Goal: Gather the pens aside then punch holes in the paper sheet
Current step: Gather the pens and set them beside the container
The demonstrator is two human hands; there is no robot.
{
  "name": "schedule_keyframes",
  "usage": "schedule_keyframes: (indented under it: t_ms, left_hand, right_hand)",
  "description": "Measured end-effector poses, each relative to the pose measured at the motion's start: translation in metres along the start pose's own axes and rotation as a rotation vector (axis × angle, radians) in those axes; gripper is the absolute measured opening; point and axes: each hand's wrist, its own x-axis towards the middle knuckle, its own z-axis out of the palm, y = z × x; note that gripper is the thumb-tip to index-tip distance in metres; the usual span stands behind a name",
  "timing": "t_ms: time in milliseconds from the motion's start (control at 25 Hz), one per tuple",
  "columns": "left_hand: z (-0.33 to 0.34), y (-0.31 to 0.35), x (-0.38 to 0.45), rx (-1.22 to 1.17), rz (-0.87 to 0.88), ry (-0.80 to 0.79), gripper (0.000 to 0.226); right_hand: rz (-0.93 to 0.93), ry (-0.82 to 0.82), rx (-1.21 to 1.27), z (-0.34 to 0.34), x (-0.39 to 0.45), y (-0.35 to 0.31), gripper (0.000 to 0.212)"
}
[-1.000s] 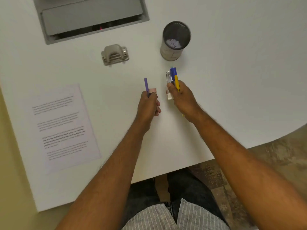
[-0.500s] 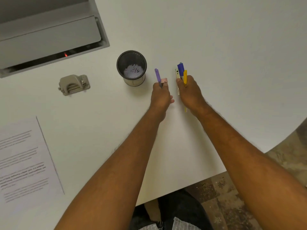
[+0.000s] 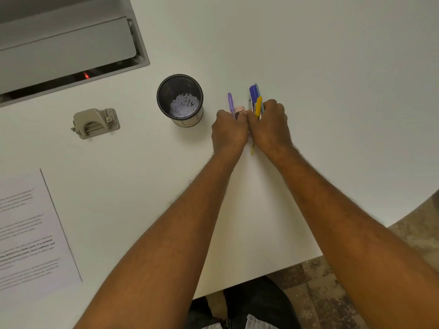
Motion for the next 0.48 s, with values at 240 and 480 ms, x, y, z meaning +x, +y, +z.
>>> schedule_keyframes:
  t_ms: [240,480]
  left_hand:
    - [-0.012,-0.010,-0.004,0.255,0.105,0.080,0.041]
    - [-0.014,-0.018,-0.012,0.248,0.175,0.072,0.031]
  right_hand:
    - [-0.017,-0.022,-0.029,-0.005,-0.019,0.001,0.058]
    - [-0.049,0.025,-0.134,-0.008,-0.031,0.005,0.059]
